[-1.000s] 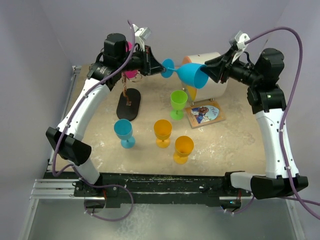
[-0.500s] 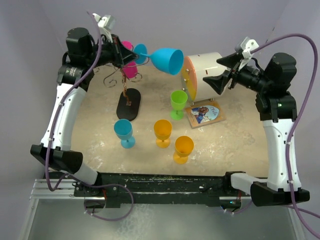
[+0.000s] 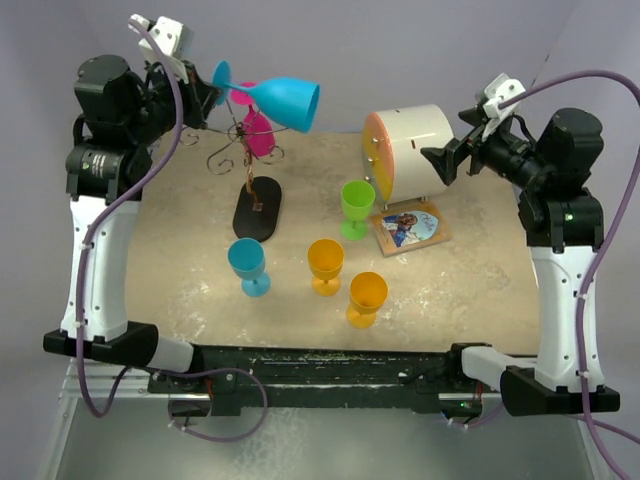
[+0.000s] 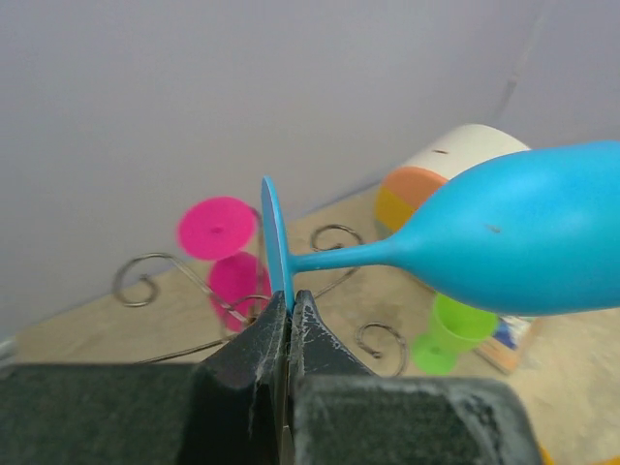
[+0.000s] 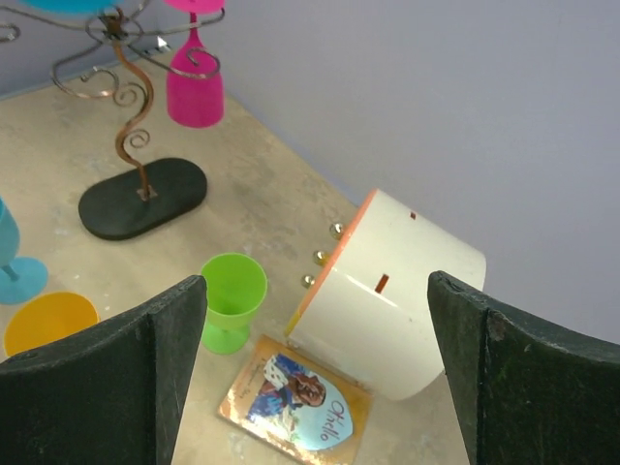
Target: Place the wine glass upside down on the wine glass rack
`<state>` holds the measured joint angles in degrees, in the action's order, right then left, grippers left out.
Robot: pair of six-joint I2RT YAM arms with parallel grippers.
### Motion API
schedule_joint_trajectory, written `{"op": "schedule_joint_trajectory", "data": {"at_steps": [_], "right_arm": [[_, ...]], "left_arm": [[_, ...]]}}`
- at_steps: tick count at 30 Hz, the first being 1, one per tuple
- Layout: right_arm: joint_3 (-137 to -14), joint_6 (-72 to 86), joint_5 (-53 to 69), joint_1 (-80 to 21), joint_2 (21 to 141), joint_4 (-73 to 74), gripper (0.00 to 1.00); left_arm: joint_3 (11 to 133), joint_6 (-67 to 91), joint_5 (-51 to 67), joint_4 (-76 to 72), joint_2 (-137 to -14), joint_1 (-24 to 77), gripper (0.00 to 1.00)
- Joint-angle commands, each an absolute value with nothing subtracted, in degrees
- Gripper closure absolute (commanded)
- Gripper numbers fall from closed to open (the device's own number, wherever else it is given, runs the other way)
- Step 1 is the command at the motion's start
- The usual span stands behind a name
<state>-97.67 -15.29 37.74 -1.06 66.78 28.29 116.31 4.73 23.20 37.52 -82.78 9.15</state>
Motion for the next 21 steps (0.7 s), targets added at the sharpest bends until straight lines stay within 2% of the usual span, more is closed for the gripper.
{"op": "schedule_joint_trajectory", "data": {"at_steps": [1,12,21], "right_arm": [[-93.70,-21.16,33.96,-0.86,67.12,29.38,0.01],[-72.28,-32.46,41.92,-0.77,65.93,28.54,0.06],[-68.05,-33.00,42.01,-0.79,64.57,27.55,0.06]], "left_arm": [[120.73,-6.67,5.83,38.78,-79.16,8.33,1.00],[122.39,-24.24,-22.03,33.74,-75.84,3.85,1.00],[113.23,-41.46,-32.94,22.55,-75.37,0.57,1.00]]}}
